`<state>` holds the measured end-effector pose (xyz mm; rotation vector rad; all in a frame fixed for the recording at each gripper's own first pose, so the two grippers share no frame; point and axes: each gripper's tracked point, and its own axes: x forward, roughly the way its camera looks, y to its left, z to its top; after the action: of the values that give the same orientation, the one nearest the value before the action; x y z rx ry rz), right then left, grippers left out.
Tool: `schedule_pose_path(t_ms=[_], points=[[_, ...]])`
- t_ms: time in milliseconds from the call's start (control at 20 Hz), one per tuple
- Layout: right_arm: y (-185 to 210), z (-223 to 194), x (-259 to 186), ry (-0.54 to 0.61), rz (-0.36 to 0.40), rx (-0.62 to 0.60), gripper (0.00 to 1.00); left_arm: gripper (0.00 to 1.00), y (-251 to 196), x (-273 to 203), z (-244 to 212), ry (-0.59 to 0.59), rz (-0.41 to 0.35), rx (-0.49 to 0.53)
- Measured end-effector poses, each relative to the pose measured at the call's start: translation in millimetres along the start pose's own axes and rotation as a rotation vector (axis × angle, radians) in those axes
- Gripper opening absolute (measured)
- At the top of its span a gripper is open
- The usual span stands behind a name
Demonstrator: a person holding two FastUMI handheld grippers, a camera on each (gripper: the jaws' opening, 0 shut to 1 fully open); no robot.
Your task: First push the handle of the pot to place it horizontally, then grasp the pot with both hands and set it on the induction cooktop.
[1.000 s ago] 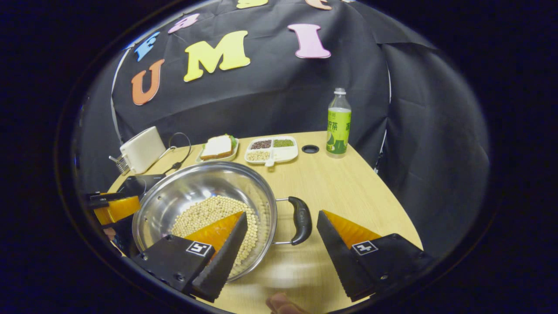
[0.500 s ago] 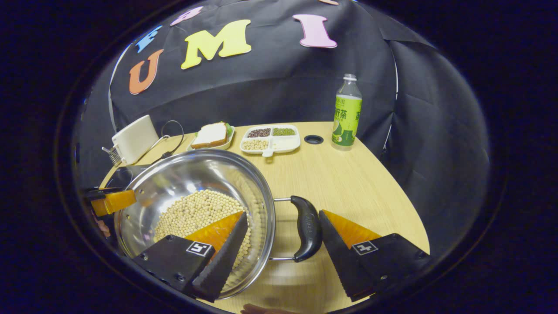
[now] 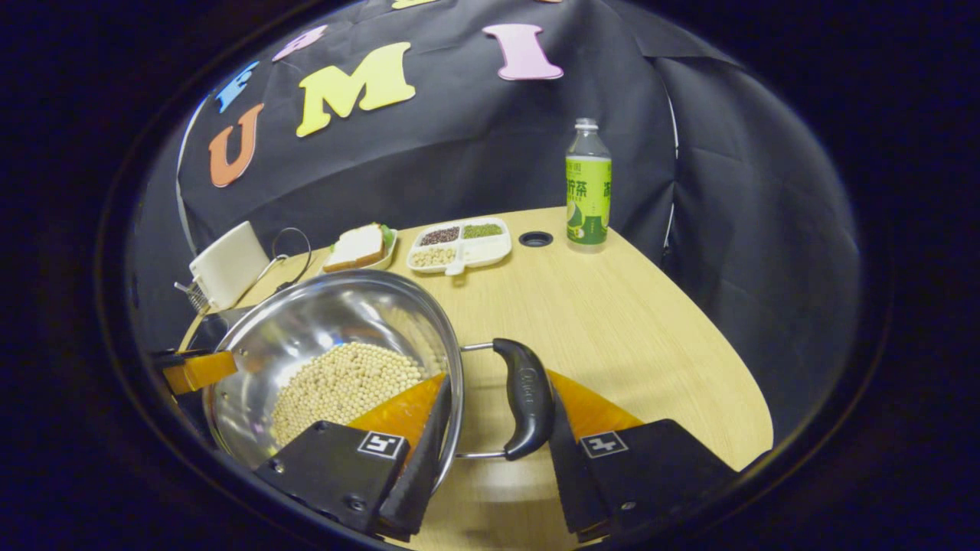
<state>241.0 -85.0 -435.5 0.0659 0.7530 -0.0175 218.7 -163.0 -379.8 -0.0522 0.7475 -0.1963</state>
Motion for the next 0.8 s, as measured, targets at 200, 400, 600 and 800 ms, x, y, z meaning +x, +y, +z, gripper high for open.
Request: schedule_pose_path(t_ms=[200, 400, 600, 800], points=[[-5.4, -8.8, -16.8, 0.022, 0.007, 0.036, 0.66, 0.54, -6.7, -12.8, -7.2, 0.013, -0.014, -0.006], [-8.6, -4.7, -46.6, 0.005, 0.003, 0.050, 0.64, 0.54, -11.3, -36.9, -3.9, -0.013, -0.026, 0.003], [-8.4, 2.7, -82.6, -0.022, -0.010, 0.037, 0.65, 0.54, -14.8, -64.4, 0.7, -0.039, -0.050, -0.006], [0.7, 8.6, -114.7, -0.045, -0.011, 0.021, 0.64, 0.54, -8.4, -95.8, 5.0, -0.076, -0.058, -0.009]])
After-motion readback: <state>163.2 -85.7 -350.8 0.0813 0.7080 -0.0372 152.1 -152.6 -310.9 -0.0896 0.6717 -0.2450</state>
